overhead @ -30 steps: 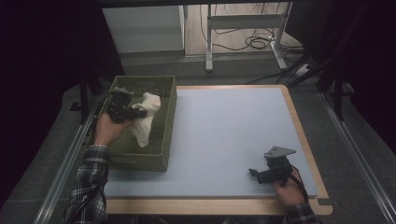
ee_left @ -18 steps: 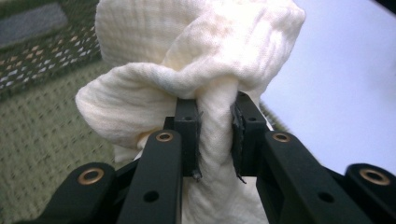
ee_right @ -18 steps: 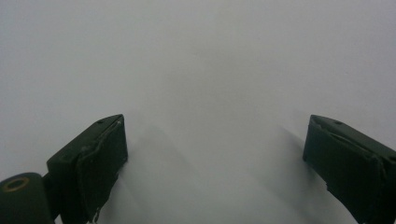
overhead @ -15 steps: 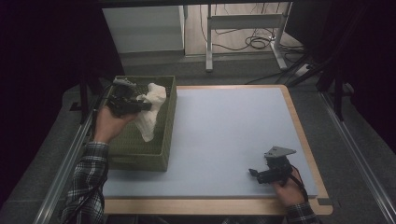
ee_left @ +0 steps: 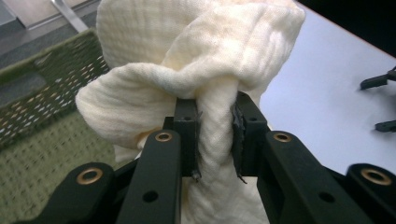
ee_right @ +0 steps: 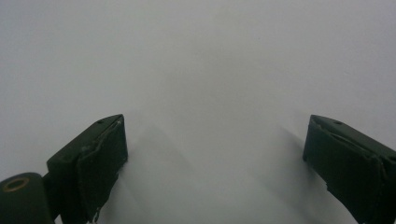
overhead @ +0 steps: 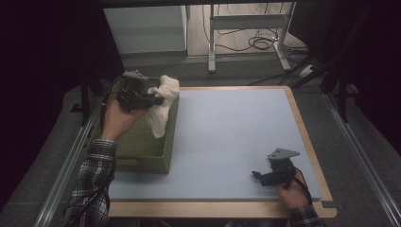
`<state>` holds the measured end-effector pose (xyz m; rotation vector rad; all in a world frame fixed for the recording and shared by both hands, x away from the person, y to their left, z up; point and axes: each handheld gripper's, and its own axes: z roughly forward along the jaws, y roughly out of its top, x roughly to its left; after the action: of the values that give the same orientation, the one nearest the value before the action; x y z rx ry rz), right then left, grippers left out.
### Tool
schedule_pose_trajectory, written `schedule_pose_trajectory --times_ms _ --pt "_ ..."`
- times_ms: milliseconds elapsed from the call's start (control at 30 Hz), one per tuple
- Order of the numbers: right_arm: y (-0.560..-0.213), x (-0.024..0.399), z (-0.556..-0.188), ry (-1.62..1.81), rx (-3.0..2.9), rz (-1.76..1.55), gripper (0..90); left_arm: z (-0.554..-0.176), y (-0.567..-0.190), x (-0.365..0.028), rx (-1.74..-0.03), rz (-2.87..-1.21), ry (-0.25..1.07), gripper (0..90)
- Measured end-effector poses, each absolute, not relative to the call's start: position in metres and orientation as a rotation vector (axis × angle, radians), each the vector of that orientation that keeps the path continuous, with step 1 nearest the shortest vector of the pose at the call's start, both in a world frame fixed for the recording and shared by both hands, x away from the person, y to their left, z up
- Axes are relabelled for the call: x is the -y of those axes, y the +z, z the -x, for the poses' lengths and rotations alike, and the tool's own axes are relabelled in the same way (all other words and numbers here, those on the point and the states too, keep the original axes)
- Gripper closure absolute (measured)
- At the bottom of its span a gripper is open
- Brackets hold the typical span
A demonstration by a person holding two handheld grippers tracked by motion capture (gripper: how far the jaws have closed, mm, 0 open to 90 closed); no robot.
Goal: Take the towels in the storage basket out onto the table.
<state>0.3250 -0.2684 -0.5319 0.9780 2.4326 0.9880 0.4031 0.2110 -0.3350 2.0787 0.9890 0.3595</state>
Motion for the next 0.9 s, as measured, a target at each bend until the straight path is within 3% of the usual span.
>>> schedule_pose_trajectory --times_ms 400,900 --pt "-0.532 0.268 -0.325 0.989 -2.432 -0.976 6.5 -0.405 -0.33 -0.17 -0.895 -2.086 0.341 74.8" --pt "-0.532 0.268 -0.325 0.989 -2.434 -0.978 6.6 -0.405 -0.371 -0.111 -0.822 -2.085 0.269 74.7"
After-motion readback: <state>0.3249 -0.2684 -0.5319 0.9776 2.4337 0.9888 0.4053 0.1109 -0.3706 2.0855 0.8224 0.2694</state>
